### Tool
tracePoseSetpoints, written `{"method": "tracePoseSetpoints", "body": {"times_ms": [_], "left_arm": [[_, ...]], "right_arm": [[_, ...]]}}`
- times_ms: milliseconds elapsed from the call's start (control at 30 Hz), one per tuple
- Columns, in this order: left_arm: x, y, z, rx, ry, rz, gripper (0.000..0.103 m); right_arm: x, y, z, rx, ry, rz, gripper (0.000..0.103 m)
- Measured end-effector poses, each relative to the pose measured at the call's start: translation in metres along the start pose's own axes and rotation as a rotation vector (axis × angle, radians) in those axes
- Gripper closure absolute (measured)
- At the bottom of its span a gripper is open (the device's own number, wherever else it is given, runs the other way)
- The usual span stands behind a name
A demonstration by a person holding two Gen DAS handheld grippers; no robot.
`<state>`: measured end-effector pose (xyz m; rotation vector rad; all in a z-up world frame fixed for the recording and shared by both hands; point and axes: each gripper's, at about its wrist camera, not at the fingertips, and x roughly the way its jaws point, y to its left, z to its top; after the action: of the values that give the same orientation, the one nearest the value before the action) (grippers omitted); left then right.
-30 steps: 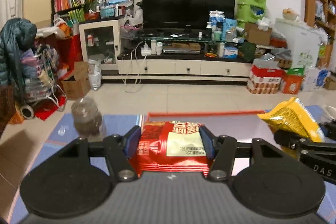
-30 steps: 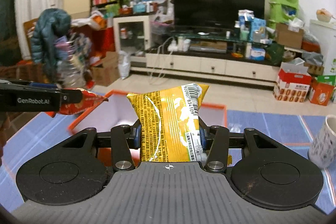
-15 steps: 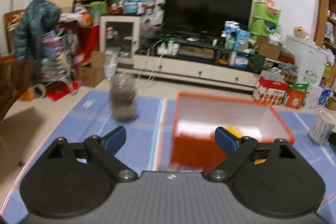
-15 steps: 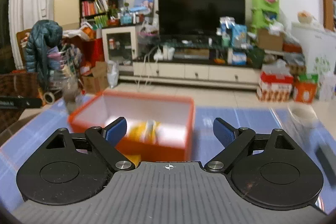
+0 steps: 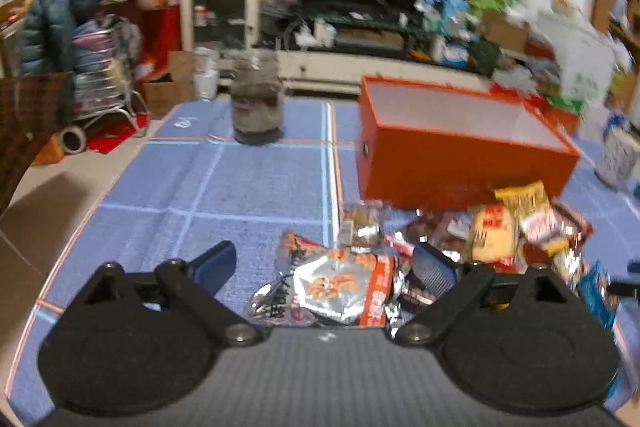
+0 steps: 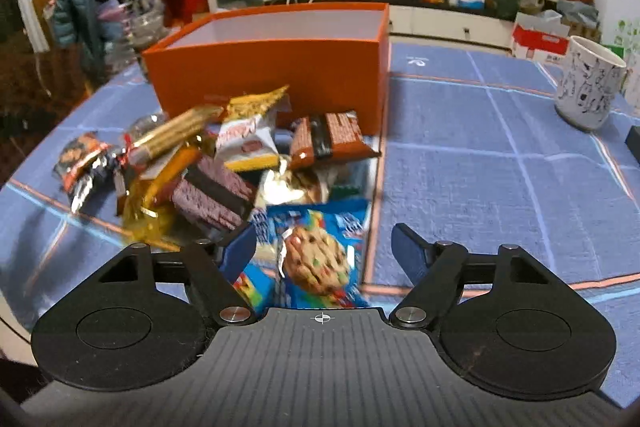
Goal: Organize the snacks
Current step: 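Withdraw both open tools from the orange box back to the snack pile, then reach the left tool to the grey cat-print bag while the right tool approaches a blue cookie packet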
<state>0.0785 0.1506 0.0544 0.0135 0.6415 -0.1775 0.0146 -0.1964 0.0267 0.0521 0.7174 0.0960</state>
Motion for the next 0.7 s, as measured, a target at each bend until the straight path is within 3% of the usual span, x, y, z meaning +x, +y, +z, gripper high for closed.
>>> {"method": "tracePoseSetpoints", "body": {"times_ms": [67, 200, 267, 367, 500, 600, 700], "left_arm": [[0.009, -0.003, -0.004, 0.030, 0.024, -0.006, 0.004], [0.023, -0.020, -0.010, 0.144, 0.046, 0.008, 0.003], [0.025, -0.022, -0.010, 0.123, 0.056, 0.014, 0.003], [0.023, -0.015, -0.011, -0.013, 0.080, -0.003, 0.003], [0.011, -0.001, -0.029, -0.420, 0.064, 0.114, 0.002], [0.020, -0.007, -0.036, -0.530, 0.100, 0.175, 0.002], [0.024, -0.005, -0.026, -0.627, 0.072, 0.253, 0.002]], "right_arm": [[0.003, 0.003, 0.003, -0.007, -0.006, -0.004, 0.035], [0.012, 0.000, -0.001, -0.022, 0.008, -0.008, 0.028], [0.017, -0.003, -0.001, -0.018, 0.025, -0.006, 0.026], [0.023, -0.005, -0.001, -0.008, 0.045, -0.006, 0.025], [0.027, -0.006, 0.003, -0.007, 0.047, -0.004, 0.024], [0.027, -0.006, 0.005, 0.010, 0.046, -0.001, 0.023], [0.026, -0.003, 0.005, 0.006, 0.041, 0.000, 0.022]]}}
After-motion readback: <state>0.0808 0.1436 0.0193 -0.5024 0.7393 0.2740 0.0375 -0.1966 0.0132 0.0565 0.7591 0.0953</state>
